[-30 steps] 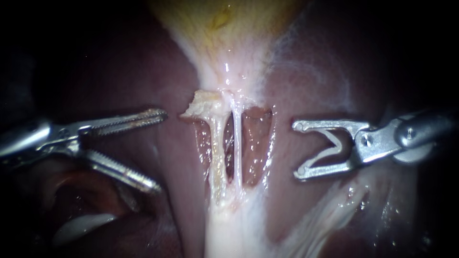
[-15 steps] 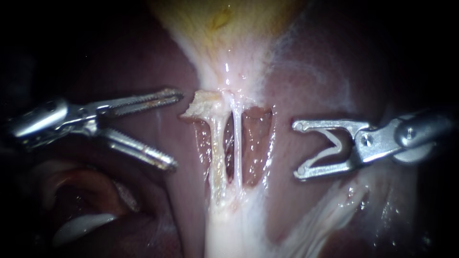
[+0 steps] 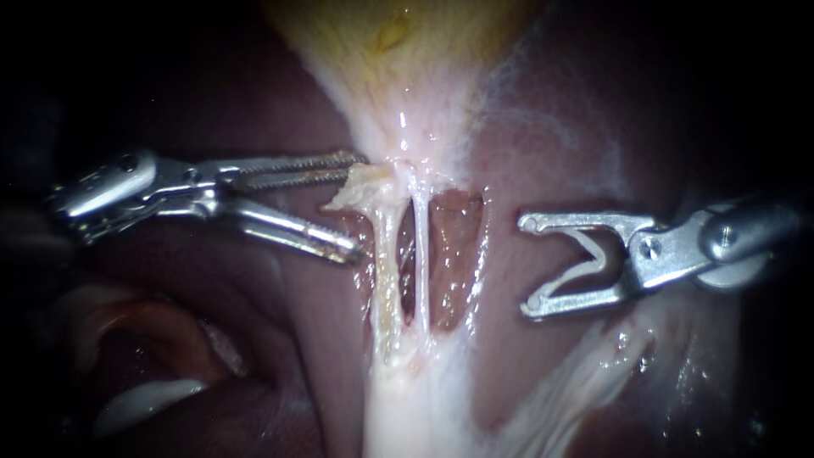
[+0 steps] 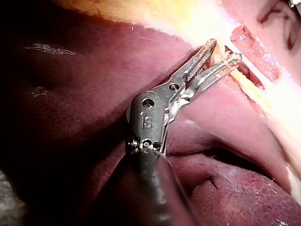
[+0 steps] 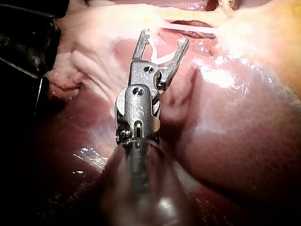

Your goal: Grabbing gallbladder

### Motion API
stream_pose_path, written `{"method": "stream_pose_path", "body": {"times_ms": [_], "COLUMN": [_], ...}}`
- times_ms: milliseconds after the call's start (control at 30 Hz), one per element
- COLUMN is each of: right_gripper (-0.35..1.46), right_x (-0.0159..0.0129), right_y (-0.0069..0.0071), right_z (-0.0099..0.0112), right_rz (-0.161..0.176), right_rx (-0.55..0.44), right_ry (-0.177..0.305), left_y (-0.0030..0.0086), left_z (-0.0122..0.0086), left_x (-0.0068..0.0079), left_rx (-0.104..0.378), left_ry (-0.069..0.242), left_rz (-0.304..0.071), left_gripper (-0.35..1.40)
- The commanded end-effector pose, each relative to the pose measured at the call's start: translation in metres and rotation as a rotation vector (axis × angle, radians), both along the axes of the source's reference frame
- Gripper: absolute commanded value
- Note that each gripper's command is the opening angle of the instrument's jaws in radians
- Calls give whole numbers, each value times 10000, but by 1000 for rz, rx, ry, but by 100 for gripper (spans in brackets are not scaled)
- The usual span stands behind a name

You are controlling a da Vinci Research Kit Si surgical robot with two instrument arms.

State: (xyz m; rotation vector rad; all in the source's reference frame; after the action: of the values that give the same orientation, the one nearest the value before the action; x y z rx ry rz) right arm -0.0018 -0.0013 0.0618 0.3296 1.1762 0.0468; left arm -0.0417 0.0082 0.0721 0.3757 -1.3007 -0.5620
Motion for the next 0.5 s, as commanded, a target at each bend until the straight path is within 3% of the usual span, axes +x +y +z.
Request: {"method": "stream_pose_path", "body": {"times_ms": [33,100,333,500], "right_gripper": [49,49,49,49], "right_x": [0,0,0,0], "right_y": [0,0,0,0], "right_z": [0,0,0,0], "right_rz": [0,0,0,0], "right_rx": [0,0,0,0], "right_ry": [0,0,0,0], "left_y": [0,2,5,0], "left_z": [0,2,10,4], "left_x": [1,3,13,20], "left_rx": [-1,3,19,54], "left_ry": [2,1,17,19], "left_rz": [-1,-6,-13,-22], "left_gripper": [-8,-35,-35,-35]}}
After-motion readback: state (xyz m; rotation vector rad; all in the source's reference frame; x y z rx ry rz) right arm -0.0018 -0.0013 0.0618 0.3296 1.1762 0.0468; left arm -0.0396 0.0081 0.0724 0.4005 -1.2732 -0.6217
